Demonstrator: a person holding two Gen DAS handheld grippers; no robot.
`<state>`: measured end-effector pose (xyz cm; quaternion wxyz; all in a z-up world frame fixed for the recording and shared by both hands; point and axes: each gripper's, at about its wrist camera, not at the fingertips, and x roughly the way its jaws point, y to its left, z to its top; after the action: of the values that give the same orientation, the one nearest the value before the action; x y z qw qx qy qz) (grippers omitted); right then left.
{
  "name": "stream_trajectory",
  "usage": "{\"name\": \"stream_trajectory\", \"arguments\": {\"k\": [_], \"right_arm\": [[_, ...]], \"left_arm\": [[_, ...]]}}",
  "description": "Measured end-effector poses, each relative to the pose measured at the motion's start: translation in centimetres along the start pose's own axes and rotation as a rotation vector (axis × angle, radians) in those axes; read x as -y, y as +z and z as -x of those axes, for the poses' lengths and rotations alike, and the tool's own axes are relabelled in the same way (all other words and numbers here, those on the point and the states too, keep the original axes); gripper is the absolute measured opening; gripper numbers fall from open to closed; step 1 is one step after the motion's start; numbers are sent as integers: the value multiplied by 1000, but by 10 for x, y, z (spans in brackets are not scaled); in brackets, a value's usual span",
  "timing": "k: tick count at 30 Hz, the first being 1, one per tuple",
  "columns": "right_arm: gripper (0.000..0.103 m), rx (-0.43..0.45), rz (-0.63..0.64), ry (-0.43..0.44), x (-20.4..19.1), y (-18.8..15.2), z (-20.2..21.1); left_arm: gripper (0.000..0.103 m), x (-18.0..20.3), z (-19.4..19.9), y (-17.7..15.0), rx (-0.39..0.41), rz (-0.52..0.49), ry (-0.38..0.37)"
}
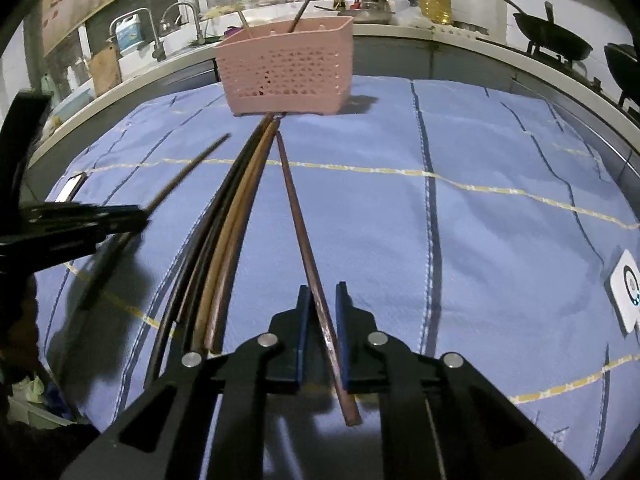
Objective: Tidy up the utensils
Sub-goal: 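Pinch another chopstick from the bundle with the right tool, then carry the chopstick up with the right tool and release it into the caddy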
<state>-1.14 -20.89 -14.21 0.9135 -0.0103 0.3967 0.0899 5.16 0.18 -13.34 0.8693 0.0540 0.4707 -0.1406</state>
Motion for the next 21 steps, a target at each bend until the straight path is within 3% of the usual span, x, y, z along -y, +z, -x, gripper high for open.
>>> {"name": "stream_trajectory", "arguments": {"k": [7,12,18,21], "right_arm": [[14,-34,1,26,0,3,0],[18,-70,25,48,-4,18,-11],[31,-115,51,78,-5,56,-38],[31,-128,66,93,-5,80,-56]], "left_arm": [[7,-17,2,-3,-17,40,-88],[10,-14,-9,17,-21,33,-83],[10,-5,-29,52,-16,-15,-33],[10,1,-38,68,-9,-49,-8]]}}
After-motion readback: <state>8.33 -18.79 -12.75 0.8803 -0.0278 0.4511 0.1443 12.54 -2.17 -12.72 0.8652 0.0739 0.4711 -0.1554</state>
